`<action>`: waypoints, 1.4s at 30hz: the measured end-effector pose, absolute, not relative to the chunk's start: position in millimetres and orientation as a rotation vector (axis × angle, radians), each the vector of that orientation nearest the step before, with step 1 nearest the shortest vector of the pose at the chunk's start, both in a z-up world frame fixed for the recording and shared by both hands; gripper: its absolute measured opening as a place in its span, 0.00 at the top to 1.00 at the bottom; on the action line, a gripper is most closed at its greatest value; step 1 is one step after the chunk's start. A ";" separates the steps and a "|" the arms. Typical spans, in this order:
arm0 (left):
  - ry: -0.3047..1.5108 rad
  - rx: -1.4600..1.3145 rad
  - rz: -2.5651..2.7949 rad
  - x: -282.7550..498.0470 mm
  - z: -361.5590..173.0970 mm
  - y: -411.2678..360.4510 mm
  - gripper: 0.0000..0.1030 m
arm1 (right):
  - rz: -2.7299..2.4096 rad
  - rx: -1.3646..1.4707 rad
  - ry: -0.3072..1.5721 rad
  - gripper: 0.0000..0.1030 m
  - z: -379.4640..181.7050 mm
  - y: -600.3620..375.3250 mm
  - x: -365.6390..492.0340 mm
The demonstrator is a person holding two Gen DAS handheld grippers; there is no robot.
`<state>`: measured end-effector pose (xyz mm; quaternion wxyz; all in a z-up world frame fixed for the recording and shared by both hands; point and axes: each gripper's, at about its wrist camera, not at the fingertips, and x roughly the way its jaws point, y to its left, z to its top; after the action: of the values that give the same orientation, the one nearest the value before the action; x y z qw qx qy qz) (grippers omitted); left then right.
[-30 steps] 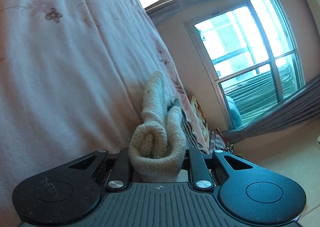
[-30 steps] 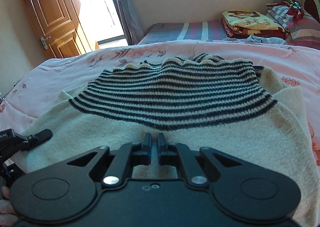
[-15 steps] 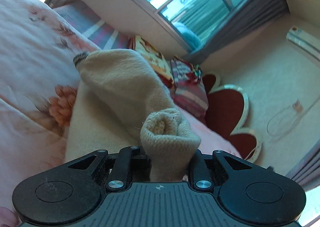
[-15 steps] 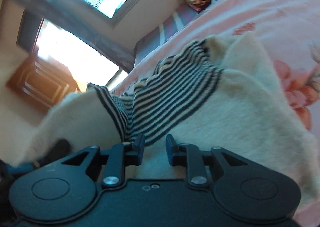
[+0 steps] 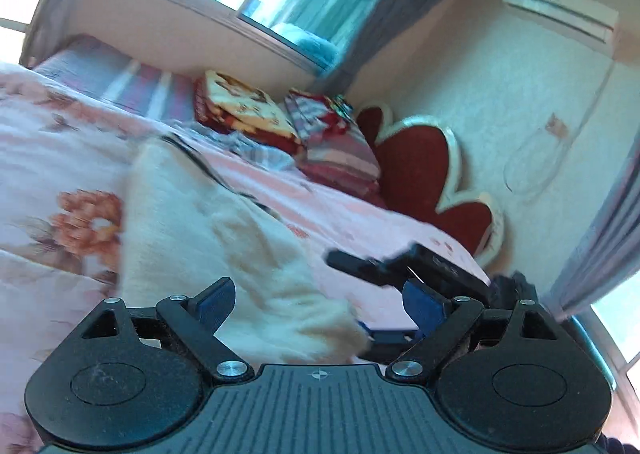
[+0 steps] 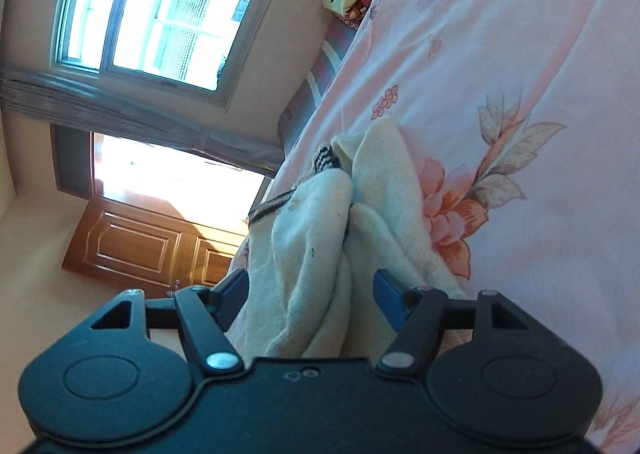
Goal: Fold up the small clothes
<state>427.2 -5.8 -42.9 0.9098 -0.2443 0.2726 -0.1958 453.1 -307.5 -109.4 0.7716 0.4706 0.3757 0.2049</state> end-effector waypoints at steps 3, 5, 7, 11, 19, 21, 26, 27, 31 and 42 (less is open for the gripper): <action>0.634 -0.512 -0.213 445.4 -64.9 40.9 0.13 | 0.482 0.981 0.853 0.34 -108.7 -293.4 459.3; 0.702 -0.534 -0.178 457.9 -89.7 59.8 0.13 | 0.478 0.917 0.884 0.35 -106.3 -279.6 464.7; 0.759 -0.513 -0.164 463.6 -112.0 59.4 0.13 | 0.465 0.820 0.906 0.45 -102.0 -267.0 468.5; 0.754 -0.500 -0.166 463.4 -123.4 40.1 0.13 | 0.441 0.469 0.859 0.84 -82.2 -238.7 464.2; 0.718 -0.352 -0.235 484.3 -97.9 -7.1 0.13 | 0.387 0.233 0.628 0.86 -40.6 -249.7 436.1; 0.752 -0.295 -0.234 490.9 -100.4 -20.4 0.13 | 0.366 0.278 0.665 0.86 -53.7 -261.9 441.9; 0.797 -0.310 -0.252 492.9 -113.9 -24.4 0.13 | 0.364 0.394 0.758 0.85 -95.1 -269.9 456.1; 0.797 -0.309 -0.256 492.2 -113.5 -23.4 0.12 | 0.370 0.409 0.758 0.84 -94.1 -271.5 455.2; 0.772 -0.310 -0.261 493.4 -101.0 -17.5 0.13 | 0.376 0.475 0.681 0.56 -84.0 -285.8 451.2; 0.824 -0.250 -0.228 541.1 -107.0 -10.7 0.12 | 0.350 0.430 0.634 0.91 -84.1 -294.2 502.4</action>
<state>541.1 -10.7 -107.0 0.9025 -0.1207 0.3985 -0.1101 502.4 -294.2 -84.1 0.9125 0.2089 0.3078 0.1700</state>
